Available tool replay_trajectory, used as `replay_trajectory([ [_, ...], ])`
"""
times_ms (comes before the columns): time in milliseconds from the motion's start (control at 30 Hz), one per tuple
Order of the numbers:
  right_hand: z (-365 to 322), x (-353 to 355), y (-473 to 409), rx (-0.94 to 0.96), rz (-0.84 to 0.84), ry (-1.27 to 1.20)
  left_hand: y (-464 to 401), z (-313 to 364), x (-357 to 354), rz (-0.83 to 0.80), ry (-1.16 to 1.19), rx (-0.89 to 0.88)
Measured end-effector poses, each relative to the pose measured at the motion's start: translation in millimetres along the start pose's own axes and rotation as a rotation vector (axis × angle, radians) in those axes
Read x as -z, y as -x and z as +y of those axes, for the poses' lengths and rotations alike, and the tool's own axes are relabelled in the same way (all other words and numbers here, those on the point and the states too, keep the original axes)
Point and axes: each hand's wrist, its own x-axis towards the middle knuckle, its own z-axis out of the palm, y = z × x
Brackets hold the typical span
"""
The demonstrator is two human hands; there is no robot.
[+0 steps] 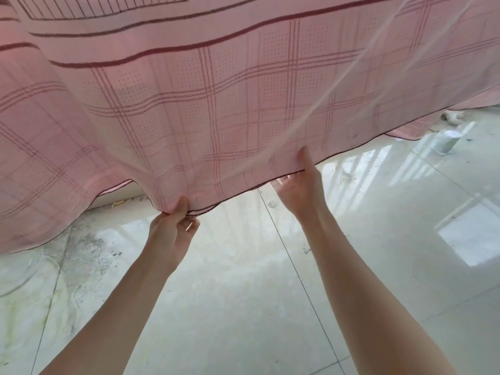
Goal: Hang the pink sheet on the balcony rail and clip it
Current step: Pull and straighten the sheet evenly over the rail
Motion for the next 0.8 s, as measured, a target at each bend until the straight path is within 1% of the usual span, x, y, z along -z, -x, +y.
replay_trajectory([
  [67,-1,7,6,0.061,0.069,-0.029,1,1,1,0.029,-0.02,-0.011],
  [167,-17,15,9,0.147,0.103,0.001,-1,3,2,0.058,-0.031,-0.026],
  [267,-32,18,5,0.182,0.12,-0.044,-1,-2,-3,0.066,-0.025,-0.005],
  [367,-37,22,2,0.174,0.085,-0.137,0,-7,-9,0.073,0.002,0.018],
  [433,-38,25,2,0.167,0.093,-0.167,1,-7,-11,0.068,0.008,0.022],
  [533,-38,26,3,0.164,0.145,-0.134,1,-8,-11,0.042,0.043,0.04],
  [667,-37,28,1,0.115,0.195,-0.106,5,-17,-9,-0.051,0.116,0.064],
  [800,-38,33,0,0.127,0.208,-0.083,8,-19,-15,-0.055,0.184,0.037],
])
